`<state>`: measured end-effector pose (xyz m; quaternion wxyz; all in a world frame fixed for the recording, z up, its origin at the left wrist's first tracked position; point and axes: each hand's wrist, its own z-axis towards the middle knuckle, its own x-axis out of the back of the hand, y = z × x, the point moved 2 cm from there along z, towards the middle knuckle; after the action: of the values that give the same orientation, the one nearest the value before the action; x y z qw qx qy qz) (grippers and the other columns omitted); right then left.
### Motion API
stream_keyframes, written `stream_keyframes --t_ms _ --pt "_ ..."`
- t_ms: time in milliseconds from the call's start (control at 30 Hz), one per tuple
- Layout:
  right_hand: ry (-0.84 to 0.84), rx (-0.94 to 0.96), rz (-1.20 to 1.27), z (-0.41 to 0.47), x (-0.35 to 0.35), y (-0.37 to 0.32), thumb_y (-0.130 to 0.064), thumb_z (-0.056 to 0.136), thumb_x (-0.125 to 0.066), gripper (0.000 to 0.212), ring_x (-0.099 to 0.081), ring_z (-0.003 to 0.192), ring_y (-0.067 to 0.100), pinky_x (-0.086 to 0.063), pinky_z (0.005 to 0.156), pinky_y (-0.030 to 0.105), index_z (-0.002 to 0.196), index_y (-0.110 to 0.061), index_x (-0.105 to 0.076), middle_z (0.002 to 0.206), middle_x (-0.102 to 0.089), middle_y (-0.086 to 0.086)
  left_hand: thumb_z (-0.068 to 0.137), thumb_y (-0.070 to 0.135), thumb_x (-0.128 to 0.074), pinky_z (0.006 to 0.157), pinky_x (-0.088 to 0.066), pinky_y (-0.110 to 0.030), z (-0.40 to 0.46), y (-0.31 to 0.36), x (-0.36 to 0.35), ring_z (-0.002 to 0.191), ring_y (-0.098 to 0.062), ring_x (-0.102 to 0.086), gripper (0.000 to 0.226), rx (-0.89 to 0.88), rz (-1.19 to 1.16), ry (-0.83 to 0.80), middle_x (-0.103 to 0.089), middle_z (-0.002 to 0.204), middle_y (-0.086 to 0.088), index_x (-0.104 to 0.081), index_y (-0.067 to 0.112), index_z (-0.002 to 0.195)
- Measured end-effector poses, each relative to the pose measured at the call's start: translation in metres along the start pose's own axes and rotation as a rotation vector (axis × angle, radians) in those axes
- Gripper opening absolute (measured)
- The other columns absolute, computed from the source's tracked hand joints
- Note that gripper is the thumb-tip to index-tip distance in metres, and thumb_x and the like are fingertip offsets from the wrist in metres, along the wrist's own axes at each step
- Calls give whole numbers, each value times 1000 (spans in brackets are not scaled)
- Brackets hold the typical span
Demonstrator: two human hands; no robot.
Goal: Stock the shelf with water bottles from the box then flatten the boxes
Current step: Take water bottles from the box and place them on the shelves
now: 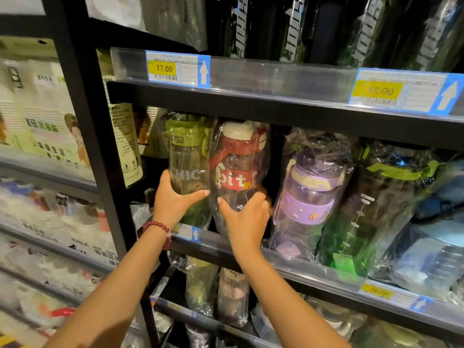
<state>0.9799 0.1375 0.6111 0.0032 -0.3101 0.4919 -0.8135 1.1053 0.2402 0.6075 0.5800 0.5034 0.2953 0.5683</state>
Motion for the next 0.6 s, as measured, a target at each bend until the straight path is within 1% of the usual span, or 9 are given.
stream_keyframes --t_ms 67,167,200,267,333,400,467,533,600 --pt "-33 -3 6 0 1 1 -46 79 -70 54 -45 102 27 -40 87 36 101 -7 -41 100 -41 5 56 36 -88 100 -45 -42 -2 1 1 114 -17 -53 90 11 17 -9 -55 124 1 -41 17 131" --pt "-82 23 40 -2 2 3 -42 80 -70 55 -41 107 27 -40 92 40 108 -5 -41 108 -40 7 47 55 -85 104 -41 -45 -6 4 2 124 -19 -48 115 38 48 -24 -49 136 -1 -32 17 141" --pt "-95 43 48 -4 2 3 -41 81 -69 56 -39 110 27 -39 95 41 111 -4 -40 112 -40 8 48 56 -84 106 -39 -45 -7 3 2 128 -19 -44 119 56 66 -33 -45 141 -1 -27 17 144" --pt "-118 75 68 -10 2 6 -37 83 -68 63 -34 118 28 -36 100 41 125 -3 -35 124 -37 11 56 47 -85 108 -36 -43 -15 5 3 132 -19 -40 114 58 90 -38 -40 145 -1 -23 16 147" --pt "-146 109 89 -17 5 7 -33 84 -66 78 -25 128 29 -31 107 41 141 -4 -22 137 -28 12 62 41 -84 108 -37 -38 -24 6 3 130 -18 -41 106 42 113 -22 -40 144 0 -25 15 146" --pt "-191 142 106 -26 10 9 -29 85 -65 88 -14 137 30 -24 112 44 149 -6 -8 149 -14 13 66 40 -82 107 -36 -35 -39 8 4 128 -16 -42 101 46 147 0 -41 141 1 -25 14 146" --pt "-256 175 135 -39 19 15 -27 87 -63 91 -4 143 27 -18 116 43 151 -9 -1 155 -2 11 70 44 -78 106 -36 -34 -62 15 6 123 -12 -42 91 18 240 18 -43 134 6 -32 16 143" --pt "-307 239 145 -55 35 24 -25 88 -63 85 -4 144 25 -16 116 36 151 -12 -7 156 -3 9 73 47 -74 104 -39 -36 -94 22 9 127 -17 -43 83 -21 408 41 -43 139 -1 -37 18 142" --pt "-339 354 131 -75 55 37 -23 87 -62 75 -13 143 24 -15 112 25 149 -11 -20 154 -15 11 78 39 -72 103 -37 -37 -138 29 10 129 -23 -41 78 -51 551 77 -41 143 -6 -36 15 143"
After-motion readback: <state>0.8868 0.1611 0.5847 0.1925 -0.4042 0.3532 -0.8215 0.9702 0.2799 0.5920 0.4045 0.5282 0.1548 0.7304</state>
